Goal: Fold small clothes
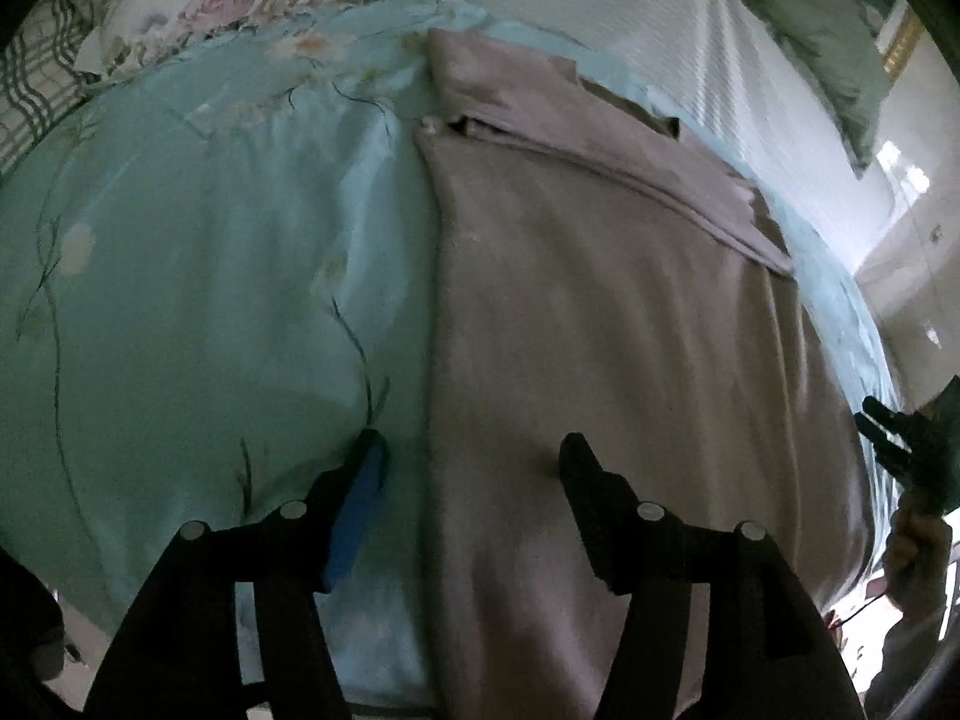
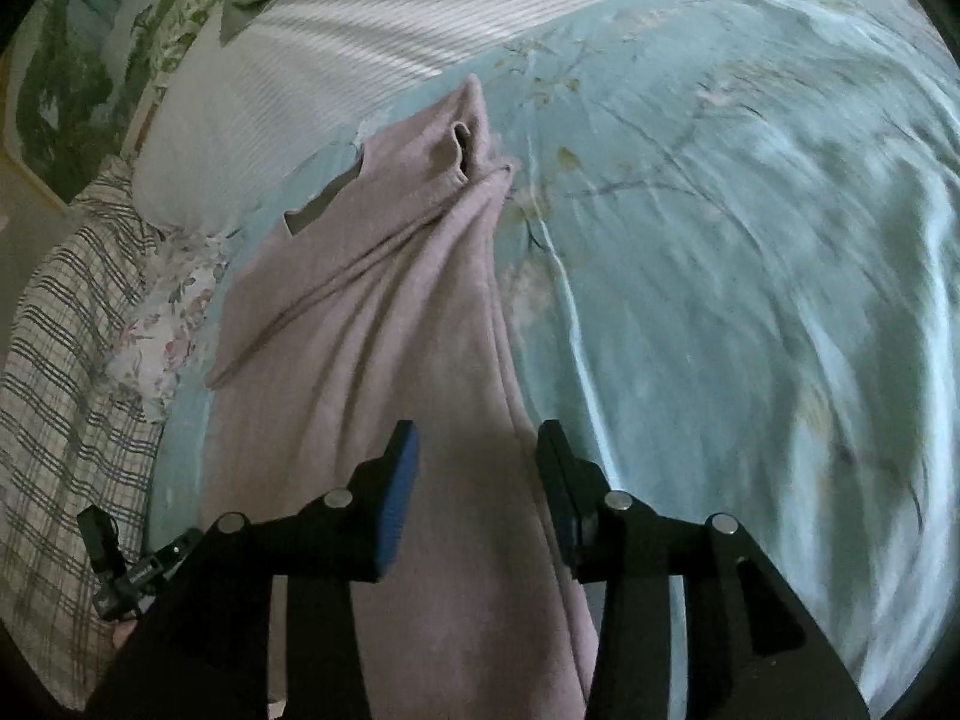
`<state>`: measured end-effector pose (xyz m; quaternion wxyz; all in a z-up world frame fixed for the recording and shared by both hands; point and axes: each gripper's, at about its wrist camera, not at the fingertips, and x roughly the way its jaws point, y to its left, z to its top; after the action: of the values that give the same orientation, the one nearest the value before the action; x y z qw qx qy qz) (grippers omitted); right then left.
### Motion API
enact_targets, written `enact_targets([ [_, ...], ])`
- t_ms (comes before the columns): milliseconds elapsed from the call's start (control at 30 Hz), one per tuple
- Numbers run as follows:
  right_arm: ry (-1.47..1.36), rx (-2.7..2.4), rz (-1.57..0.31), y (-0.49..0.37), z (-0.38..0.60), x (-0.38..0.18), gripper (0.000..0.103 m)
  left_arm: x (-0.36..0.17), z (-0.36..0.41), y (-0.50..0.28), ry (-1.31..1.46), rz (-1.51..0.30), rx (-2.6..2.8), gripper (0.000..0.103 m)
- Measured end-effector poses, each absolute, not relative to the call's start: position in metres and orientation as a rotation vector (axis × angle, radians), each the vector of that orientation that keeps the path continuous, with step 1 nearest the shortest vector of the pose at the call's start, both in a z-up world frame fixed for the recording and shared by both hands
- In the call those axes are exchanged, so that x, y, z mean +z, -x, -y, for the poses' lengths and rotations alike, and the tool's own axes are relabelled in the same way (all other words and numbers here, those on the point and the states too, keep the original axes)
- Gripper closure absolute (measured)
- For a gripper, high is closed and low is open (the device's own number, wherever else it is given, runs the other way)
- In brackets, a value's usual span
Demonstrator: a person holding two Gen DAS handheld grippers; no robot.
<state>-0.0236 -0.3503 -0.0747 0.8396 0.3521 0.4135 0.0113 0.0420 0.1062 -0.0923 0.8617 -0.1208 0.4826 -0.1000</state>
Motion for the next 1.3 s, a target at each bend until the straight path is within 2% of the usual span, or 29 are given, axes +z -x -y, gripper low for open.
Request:
enact_targets([
  [200,-0.74,0.112,-0.927,0.045,0.355,-0.081,0.06,-0.094,-0.101,-0.009,0.295,-1.018,-0.357,0.032],
  [367,-0.732,0.287,-0.994,0.06,0.345,-0.086,0.06,-0.097,-0.105,0.014,0.331,-1.019,-0.434,0.032],
  [600,-0.69,0.423,-0.988,0.079,0.331,-0.087,0.06,-0.106,-0.107,0.038,0.338,-1.063,-0.528,0.034],
  [767,-0.76,0.408,-0.95,0.087,0.345,-0.095,0.062,-0.12,-0.11,0.039,0.331,-1.113,-0.56,0.042],
  [833,-0.753,0.411,-0.956,0.087,0.346,-0.096,0.066,-0.121,-0.113,0.039,0.351,-1.116,-0.568,0.045],
  [900,-0.742,0.4,-0.966,0.085,0.344,-0.098,0.079,-0.124,-0.116,0.038,0.374,-1.112,-0.568,0.055],
  [933,-0.747,0.392,-0.971,0.085,0.345,-0.1,0.089,-0.125,-0.116,0.038,0.383,-1.112,-0.573,0.066],
  [967,-0.755,0.391,-0.967,0.086,0.345,-0.1,0.091,-0.127,-0.115,0.039,0.392,-1.116,-0.577,0.074],
  [1100,-0.806,0.402,-0.939,0.092,0.35,-0.102,0.092,-0.129,-0.112,0.038,0.424,-1.114,-0.578,0.076],
  [1200,-0.828,0.418,-0.941,0.096,0.35,-0.105,0.092,-0.13,-0.119,0.041,0.467,-1.121,-0.57,0.07],
  [1300,-0.824,0.431,-0.944,0.099,0.348,-0.105,0.092,-0.131,-0.126,0.042,0.497,-1.12,-0.571,0.069],
])
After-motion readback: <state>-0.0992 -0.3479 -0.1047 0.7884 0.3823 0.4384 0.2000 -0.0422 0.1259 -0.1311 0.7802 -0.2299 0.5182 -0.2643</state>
